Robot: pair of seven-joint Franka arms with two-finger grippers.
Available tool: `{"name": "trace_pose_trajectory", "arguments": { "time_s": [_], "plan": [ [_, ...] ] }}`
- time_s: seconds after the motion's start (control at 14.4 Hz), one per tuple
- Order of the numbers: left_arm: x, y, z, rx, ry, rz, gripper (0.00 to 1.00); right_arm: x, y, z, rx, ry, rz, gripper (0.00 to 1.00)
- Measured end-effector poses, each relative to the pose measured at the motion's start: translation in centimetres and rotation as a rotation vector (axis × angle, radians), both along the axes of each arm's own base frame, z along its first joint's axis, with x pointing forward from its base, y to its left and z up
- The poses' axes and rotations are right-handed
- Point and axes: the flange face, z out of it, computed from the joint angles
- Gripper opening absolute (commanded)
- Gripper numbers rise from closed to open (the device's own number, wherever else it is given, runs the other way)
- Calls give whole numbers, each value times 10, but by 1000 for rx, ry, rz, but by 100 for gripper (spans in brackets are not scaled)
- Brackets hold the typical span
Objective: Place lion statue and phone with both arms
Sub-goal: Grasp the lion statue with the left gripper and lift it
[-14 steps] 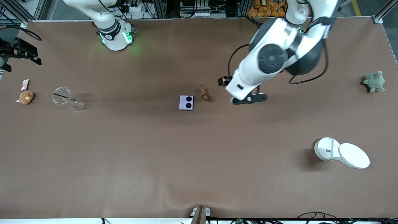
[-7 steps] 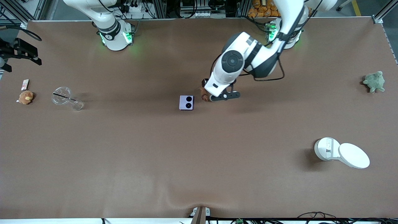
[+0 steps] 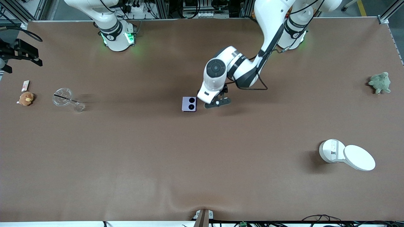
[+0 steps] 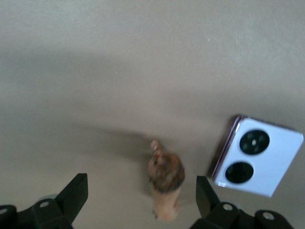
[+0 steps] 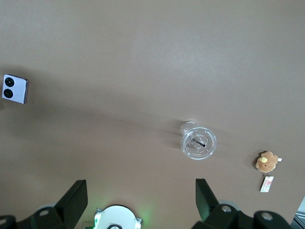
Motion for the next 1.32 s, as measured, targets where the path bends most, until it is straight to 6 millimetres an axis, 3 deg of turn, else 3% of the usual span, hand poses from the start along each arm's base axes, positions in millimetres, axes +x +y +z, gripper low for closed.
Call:
{"name": "trace_pose_trajectory", "arguments": {
  "time_s": [0.28, 0.49, 0.56, 0.77, 0.91, 1.05, 1.32],
  "plan": [
    [7, -7, -18, 18, -9, -8, 100, 1, 0, -2, 0, 4, 0, 100],
    [1, -13, -19, 21, -8, -14, 100, 13, 0, -23, -2, 46, 1, 100],
    [-2, -15, -19, 22, -7, -13, 95, 20, 1, -35, -3, 69, 1, 100],
    [-5, -18, -20, 25, -6, -2, 40, 38, 1, -72, -5, 138, 2, 100],
    [-6, -18, -20, 30, -5, 26, 23, 42, 2, -82, -5, 161, 5, 100],
    [-8, -18, -21, 42, 3, 51, 12, 40, 3, -85, -2, 189, 7, 100],
    [-12, -17, -22, 67, 25, 55, 12, 39, 25, -86, 20, 204, 15, 100]
  ]
}}
